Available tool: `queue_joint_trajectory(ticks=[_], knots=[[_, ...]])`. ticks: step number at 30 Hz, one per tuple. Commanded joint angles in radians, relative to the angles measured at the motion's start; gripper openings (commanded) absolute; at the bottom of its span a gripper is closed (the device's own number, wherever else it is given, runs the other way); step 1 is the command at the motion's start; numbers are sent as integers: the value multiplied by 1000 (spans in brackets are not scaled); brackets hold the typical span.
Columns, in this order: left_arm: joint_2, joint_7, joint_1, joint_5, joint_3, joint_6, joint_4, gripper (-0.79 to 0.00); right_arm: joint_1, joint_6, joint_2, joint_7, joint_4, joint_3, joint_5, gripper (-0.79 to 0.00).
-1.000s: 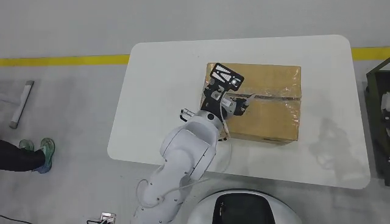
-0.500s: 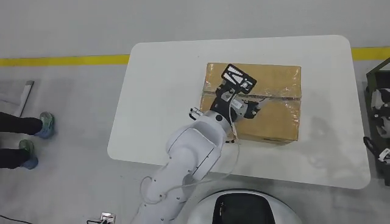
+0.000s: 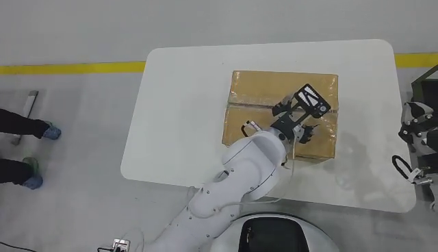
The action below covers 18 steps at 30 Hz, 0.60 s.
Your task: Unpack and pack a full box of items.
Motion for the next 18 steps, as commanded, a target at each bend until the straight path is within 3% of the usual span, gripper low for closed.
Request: queue_joint_trajectory(ticks=[1,6,8,10,11,18], knots=[[-3,-5,-5,8,0,4,14,-419,3,2,-1,2,2,0,1,-785],[-11,-17,-13,41,5,14,47,-523,12,3,-2,8,9,-2,4,-785],[-14,-19,-15,47,4,16,54,-646,19,3,-2,12,12,-4,4,-785],[-17,-20,-14,52,2,17,55,-708,24,1,-2,13,17,-4,3,-785],[-18,-18,-13,55,1,16,55,-785,27,0,-2,15,21,-4,3,-785],[-20,-4,3,63,-30,18,34,-785,39,-4,-3,18,30,-6,5,-785]])
